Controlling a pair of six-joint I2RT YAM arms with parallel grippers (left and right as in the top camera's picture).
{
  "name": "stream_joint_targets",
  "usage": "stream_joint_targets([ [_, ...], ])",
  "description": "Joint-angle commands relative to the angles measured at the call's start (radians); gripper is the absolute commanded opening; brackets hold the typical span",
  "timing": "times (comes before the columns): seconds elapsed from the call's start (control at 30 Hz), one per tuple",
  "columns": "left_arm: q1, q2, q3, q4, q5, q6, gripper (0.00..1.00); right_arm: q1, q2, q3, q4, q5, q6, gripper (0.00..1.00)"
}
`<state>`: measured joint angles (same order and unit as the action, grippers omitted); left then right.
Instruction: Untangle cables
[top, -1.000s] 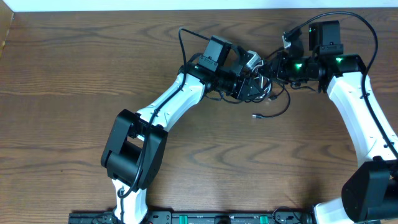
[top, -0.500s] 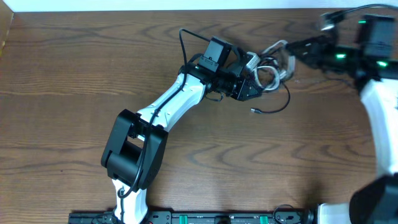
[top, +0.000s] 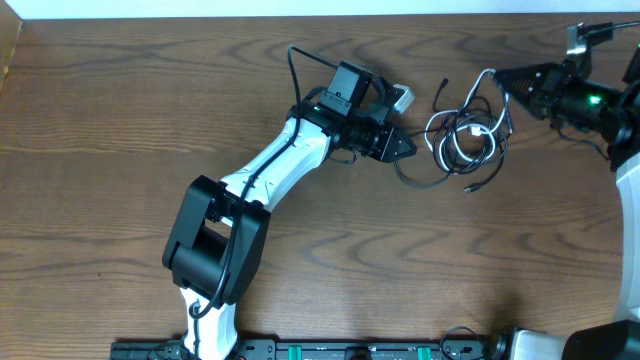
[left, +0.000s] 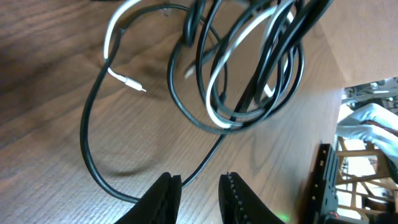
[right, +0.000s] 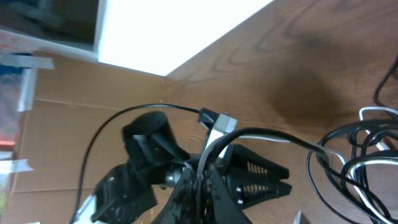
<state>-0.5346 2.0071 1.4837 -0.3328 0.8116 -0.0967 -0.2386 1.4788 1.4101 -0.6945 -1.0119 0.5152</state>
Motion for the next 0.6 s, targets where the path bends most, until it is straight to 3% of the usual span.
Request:
stream_joint_targets([
  [0.0,0.009,0.002,-0.003,0.014,-0.024,0.014,0.27,0.036,-0.002,0.011,-0.044,0.025,-0.097,0.01],
  [0.27,0.046,0.002,-0.003,-0.016,-0.023,0.013,0.27,0.116,0.002,-0.016,-0.273,0.457,-0.21,0.01],
  [0.57,0.051,0.002,-0.003,-0.032,-0.024,0.013,0.27,0.175,0.05,-0.155,-0.243,0.655,-0.217,0.01],
])
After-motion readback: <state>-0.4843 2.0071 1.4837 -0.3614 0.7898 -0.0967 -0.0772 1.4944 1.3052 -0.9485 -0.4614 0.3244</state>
